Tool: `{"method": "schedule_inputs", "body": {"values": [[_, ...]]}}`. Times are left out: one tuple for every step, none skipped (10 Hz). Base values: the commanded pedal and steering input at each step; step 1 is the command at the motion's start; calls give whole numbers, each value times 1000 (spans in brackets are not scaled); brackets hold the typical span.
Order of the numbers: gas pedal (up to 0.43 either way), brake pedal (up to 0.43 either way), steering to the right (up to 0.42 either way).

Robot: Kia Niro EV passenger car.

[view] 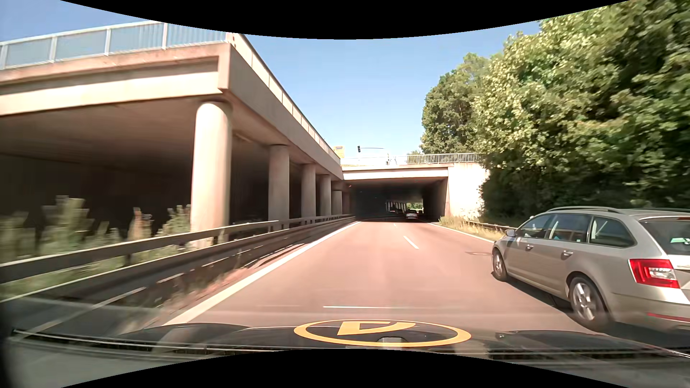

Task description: Follow the waypoints while adhering to traffic rules and regulations

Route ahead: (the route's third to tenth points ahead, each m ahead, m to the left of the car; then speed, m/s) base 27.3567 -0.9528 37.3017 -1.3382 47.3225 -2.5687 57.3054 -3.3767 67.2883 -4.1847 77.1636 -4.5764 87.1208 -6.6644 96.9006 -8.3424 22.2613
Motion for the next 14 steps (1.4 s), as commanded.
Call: {"method": "schedule_inputs", "body": {"values": [[260, 0, 9], [260, 0, 9], [260, 0, 9], [260, 0, 9], [260, 0, 10], [260, 0, 10], [260, 0, 10], [260, 0, 10], [260, 0, 10], [260, 0, 10], [260, 0, 10], [260, 0, 10], [260, 0, 10], [260, 0, 10]]}}
